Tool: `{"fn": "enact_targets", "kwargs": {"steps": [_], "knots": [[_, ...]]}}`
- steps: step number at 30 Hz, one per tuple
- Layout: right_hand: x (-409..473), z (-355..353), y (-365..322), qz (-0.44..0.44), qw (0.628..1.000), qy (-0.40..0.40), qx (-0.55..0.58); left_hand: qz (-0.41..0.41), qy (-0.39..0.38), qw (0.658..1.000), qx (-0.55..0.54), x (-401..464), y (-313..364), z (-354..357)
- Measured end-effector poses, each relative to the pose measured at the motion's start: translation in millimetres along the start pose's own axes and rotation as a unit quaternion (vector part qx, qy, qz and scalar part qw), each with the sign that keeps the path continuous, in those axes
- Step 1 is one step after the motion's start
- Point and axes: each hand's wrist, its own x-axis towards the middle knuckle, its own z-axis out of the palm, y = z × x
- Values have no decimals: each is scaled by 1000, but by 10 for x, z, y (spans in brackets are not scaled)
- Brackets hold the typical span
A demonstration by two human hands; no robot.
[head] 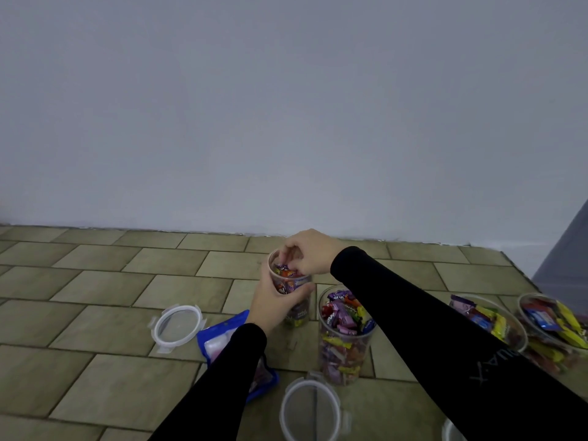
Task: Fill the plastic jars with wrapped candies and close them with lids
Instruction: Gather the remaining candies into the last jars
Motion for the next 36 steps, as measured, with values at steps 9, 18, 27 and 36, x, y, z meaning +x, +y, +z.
{"fn": "enact_targets", "kwargs": {"steps": [9, 18, 27, 36], "knots": [[-48, -11, -56, -11, 998, 30, -59, 8, -25, 1000, -15, -3, 9, -75], [-649, -350, 37, 3, 964, 255, 68, 158, 92, 983, 22, 3, 597, -60], [-1901, -739, 517, 96, 896, 432, 38, 279, 9, 958, 63, -375, 1595, 1155], [-2918, -743, 1345, 302, 938, 169, -8, 251, -151, 956, 17, -1144, 1504, 2124]]}}
